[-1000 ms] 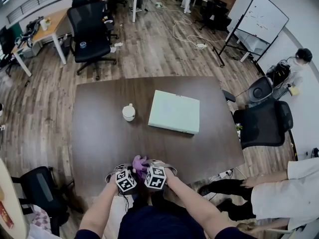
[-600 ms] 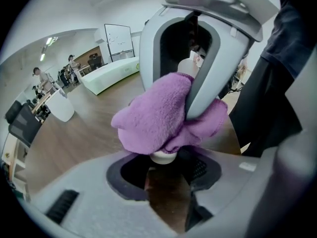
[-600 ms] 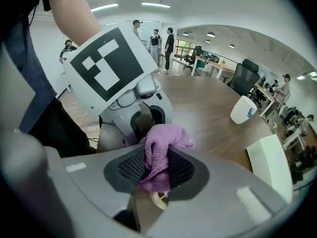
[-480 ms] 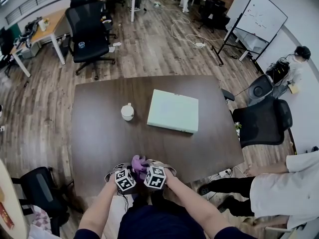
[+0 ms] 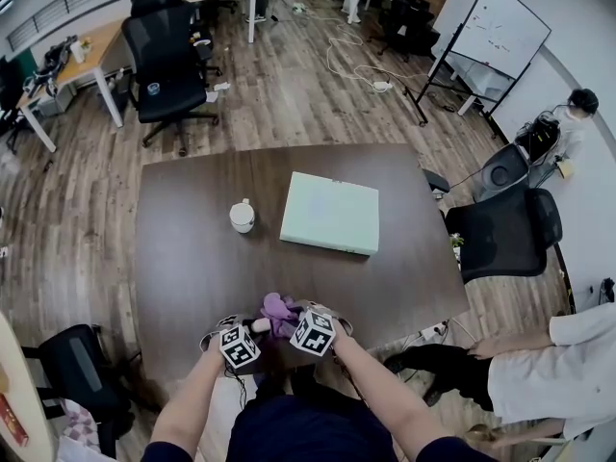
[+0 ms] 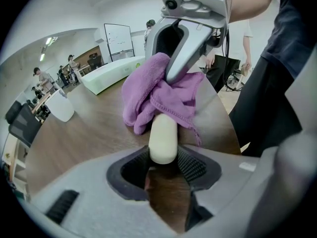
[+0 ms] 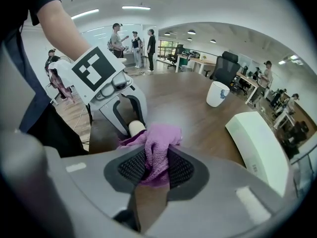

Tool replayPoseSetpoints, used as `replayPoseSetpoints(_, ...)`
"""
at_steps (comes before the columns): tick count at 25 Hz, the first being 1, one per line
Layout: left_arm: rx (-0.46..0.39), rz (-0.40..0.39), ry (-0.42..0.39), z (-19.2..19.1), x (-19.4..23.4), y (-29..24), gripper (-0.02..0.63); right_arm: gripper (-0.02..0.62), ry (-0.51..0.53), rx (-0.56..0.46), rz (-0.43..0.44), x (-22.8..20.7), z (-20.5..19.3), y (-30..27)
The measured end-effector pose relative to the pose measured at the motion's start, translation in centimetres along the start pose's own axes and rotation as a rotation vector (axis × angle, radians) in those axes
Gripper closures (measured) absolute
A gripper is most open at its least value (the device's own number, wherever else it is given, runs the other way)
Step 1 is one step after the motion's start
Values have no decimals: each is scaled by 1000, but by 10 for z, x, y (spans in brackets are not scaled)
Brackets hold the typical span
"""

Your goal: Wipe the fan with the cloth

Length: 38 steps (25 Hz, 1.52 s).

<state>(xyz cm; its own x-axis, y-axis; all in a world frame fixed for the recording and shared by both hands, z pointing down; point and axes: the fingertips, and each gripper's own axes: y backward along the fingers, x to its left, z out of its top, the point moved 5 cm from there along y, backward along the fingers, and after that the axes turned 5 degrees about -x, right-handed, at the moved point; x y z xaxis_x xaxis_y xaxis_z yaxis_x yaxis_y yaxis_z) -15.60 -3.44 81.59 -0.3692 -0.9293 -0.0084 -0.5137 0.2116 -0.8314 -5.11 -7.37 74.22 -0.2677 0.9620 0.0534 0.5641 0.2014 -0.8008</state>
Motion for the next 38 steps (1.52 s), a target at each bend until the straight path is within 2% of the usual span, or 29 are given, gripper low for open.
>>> replayPoseSetpoints(6,1,-2,2,0,3,-3,423,480,-81,1,-49,-16,-21,13)
replayPoseSetpoints(14,5,-2,0,-5,-3,-2,423,482,-134,7,-88,-8,-38,21)
replayPoseSetpoints(23,10,-14,1,5,-5,-5,423,483,-74,17,-58,16,-38,29)
replayPoseSetpoints(38,18,-19,12,0,0,1,424,483,25,5,45,43,17,-9)
